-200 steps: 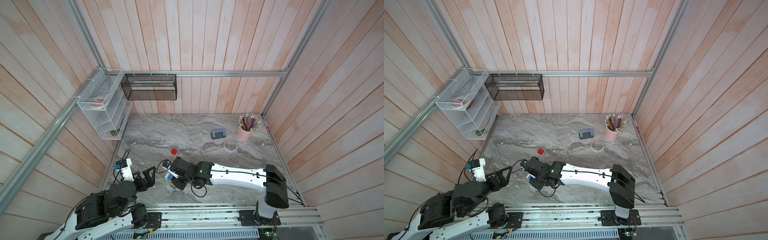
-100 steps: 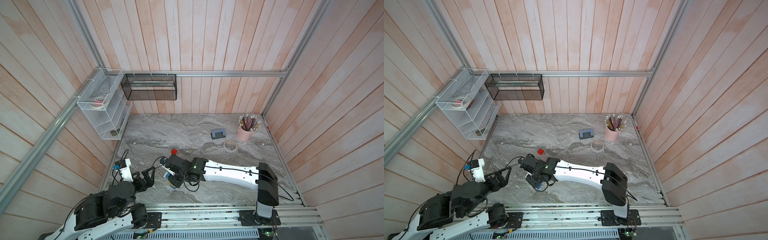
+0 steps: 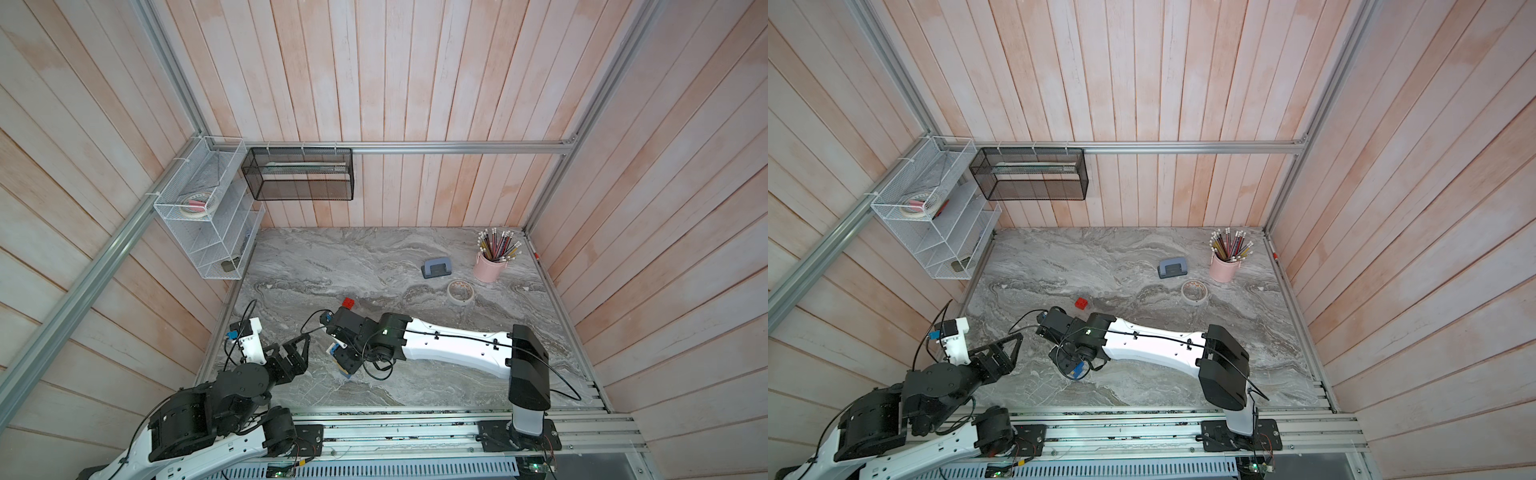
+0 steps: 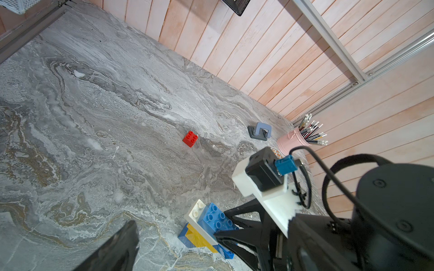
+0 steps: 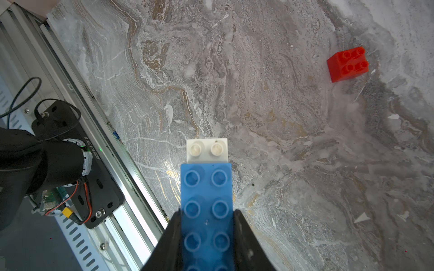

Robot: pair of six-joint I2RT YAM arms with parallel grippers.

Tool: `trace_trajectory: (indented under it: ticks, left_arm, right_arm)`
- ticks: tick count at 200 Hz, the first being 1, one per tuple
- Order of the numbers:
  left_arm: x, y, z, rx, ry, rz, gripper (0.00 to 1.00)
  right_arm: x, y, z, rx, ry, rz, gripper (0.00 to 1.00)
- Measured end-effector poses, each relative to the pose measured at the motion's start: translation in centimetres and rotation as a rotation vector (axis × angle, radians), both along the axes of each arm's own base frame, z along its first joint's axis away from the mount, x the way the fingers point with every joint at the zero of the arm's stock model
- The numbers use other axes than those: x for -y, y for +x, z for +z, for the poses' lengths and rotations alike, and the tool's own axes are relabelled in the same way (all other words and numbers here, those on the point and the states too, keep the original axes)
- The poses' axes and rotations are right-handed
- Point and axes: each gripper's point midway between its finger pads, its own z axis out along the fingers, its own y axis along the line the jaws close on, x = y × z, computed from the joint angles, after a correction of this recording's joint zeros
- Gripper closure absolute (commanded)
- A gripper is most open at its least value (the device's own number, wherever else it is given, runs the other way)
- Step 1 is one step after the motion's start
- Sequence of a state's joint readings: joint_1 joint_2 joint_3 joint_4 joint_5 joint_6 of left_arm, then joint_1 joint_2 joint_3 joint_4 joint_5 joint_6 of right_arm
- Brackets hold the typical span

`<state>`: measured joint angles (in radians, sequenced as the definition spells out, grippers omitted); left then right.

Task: Assemble a spoon with lego
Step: Assemble the lego brick with the lego brick.

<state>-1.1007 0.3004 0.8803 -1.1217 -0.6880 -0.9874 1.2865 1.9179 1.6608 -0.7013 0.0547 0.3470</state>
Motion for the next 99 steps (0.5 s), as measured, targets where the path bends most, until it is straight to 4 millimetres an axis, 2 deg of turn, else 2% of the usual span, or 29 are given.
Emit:
trace_trajectory:
  ticks: [99]
  left_arm:
    - [-0.09,-0.08,0.02,0.003,-0.008,-0.002,0.0]
  right_arm:
    - [0.35,-0.37,-0.5,0.027,-0.018,-0.069,1.0]
